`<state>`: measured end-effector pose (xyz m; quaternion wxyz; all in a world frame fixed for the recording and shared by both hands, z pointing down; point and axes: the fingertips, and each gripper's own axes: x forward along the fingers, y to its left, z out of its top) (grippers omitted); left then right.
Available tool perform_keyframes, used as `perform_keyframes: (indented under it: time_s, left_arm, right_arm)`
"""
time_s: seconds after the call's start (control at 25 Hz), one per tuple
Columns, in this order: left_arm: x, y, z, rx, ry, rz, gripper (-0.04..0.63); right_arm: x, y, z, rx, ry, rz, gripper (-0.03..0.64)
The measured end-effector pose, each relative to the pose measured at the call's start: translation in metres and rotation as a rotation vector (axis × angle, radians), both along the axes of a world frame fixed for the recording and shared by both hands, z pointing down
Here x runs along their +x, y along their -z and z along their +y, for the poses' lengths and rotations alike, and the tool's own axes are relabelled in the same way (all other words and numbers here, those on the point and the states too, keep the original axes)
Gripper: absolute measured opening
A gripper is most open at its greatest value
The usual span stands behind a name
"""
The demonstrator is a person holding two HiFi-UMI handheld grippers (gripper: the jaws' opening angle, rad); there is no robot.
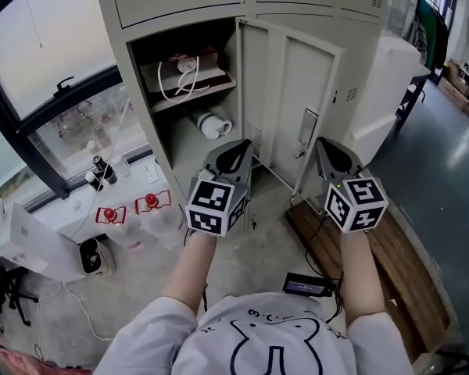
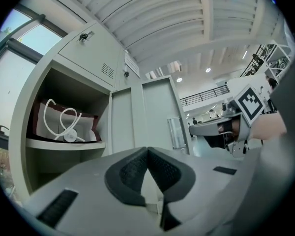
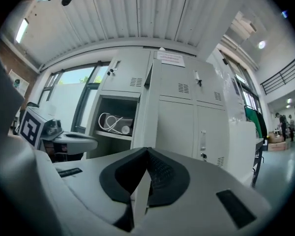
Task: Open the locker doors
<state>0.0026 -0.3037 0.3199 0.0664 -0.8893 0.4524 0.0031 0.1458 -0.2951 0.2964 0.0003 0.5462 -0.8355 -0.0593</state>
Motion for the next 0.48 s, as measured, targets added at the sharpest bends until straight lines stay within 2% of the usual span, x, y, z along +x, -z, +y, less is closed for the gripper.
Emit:
perform_keyframes:
  time_s: [0.28, 0.48]
  left_arm:
    - [0.012, 0.0, 0.0, 0.01, -0.022, -0.032, 0.015]
    - [0.021, 0.001, 0.0, 0.021, -0.045, -0.042, 0.015]
  right_arm:
    - [0.031, 0.0, -0.028, -0.001, -0.129, 0.023, 0.009]
    - [0.035, -0.002, -0.033, -0.015, -0.133, -0.002, 0.011]
